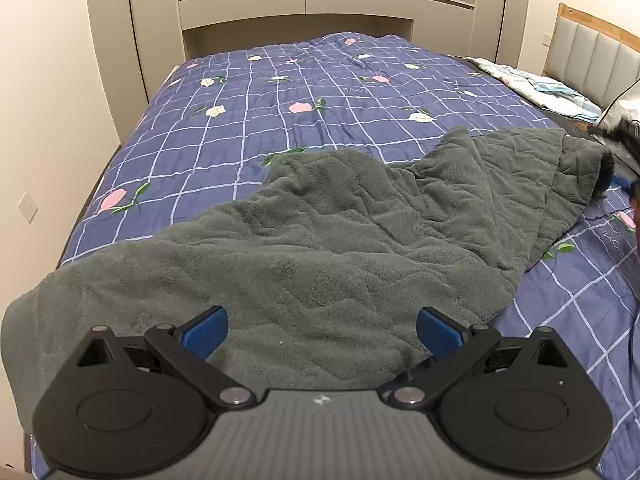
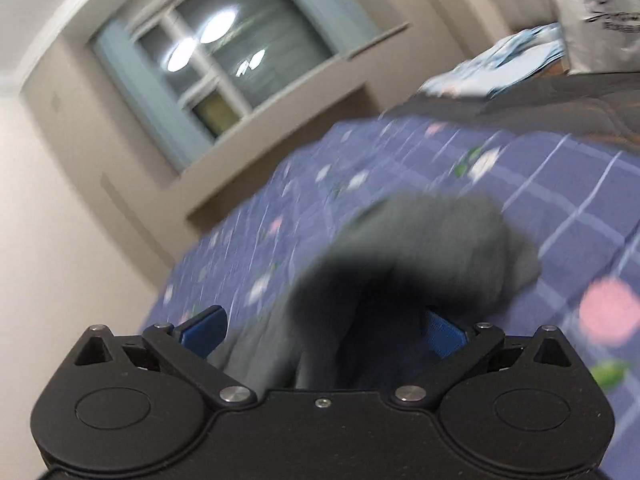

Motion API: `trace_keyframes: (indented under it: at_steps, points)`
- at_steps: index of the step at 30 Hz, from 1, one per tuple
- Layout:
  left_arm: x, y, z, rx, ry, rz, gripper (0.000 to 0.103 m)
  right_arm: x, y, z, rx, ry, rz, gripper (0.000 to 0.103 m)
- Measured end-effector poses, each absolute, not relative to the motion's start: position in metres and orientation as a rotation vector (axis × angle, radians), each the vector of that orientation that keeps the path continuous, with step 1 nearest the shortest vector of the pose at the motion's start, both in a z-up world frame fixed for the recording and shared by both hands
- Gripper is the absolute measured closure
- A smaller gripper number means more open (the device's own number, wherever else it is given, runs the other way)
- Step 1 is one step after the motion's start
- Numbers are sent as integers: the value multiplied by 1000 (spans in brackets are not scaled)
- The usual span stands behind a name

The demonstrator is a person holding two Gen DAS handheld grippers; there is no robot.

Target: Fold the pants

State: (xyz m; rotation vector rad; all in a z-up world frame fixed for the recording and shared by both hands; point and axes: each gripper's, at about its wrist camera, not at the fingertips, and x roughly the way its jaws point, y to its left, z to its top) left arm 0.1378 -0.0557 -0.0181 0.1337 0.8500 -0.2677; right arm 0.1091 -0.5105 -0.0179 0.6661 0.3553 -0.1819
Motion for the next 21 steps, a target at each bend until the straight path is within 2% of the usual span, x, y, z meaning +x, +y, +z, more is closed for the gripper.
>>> trace_keyframes:
  at_steps: [4,7,14,19,20,21]
  points:
    - [140,-53,-19,131,854,-265,1,114,-538,12,638,237,-280,1]
    - [142,-52,-20,119,856,-266,1,112,-549,30,539,227,-369,1]
    - [136,-66,-19,140,816,-379,1,126,-544,32,362,386,-370,1]
    - [123,-89,-22,228,791,-465,1,175,-522,5,395,561,-246,1]
    - [121,-92,-23,246,790,-475,1,186,-520,0,411,592,-237,1]
    - [120,-95,-25,263,789,-483,1,201,-519,-8,435,627,-242,6]
